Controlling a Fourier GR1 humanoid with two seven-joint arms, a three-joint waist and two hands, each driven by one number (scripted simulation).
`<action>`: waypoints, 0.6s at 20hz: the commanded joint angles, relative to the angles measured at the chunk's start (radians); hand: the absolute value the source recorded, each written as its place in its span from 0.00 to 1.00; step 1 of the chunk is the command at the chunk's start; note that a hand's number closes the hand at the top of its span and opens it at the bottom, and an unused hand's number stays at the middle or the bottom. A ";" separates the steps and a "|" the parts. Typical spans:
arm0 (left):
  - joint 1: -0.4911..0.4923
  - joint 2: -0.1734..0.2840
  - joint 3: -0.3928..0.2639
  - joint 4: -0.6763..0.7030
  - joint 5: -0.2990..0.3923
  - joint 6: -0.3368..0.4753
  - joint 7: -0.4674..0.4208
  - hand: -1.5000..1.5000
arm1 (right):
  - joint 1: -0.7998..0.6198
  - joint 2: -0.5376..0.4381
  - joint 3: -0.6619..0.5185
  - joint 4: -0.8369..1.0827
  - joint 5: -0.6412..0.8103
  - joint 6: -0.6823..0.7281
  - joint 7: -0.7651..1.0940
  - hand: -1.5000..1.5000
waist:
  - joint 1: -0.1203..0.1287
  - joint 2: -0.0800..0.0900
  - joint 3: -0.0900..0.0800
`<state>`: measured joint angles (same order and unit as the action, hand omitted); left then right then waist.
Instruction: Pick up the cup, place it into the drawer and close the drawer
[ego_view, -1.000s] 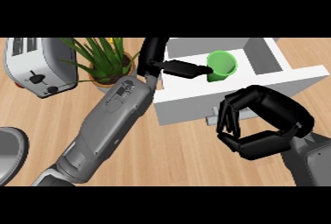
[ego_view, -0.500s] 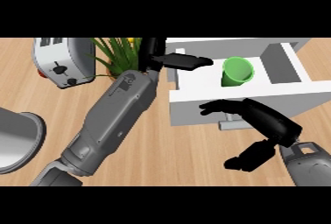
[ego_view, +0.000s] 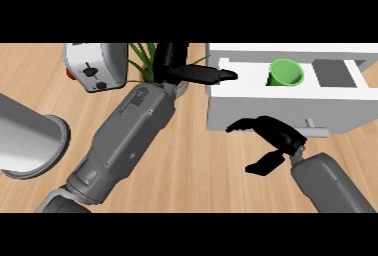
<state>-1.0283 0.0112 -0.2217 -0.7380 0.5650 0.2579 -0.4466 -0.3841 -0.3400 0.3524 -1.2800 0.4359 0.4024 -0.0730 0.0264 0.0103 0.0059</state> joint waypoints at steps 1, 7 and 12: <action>0.056 0.053 0.027 -0.022 0.013 -0.008 0.022 0.00 | -0.095 0.031 -0.005 0.271 0.082 -0.076 -0.094 1.00 | 0.040 0.005 -0.003; 0.175 0.058 0.009 -0.078 0.009 -0.052 -0.023 0.00 | -0.250 0.056 -0.113 0.521 0.070 -0.190 -0.253 1.00 | 0.080 0.017 -0.001; 0.202 0.124 0.024 -0.158 0.036 -0.098 0.034 0.00 | -0.391 -0.010 -0.242 0.656 0.016 -0.212 -0.298 1.00 | 0.120 0.023 -0.001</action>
<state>-0.8908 0.0872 -0.2123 -0.8907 0.5930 0.1762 -0.4256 -0.6758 -0.3164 0.1909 -0.7323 0.4799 0.2142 -0.3250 0.1157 0.0175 0.0101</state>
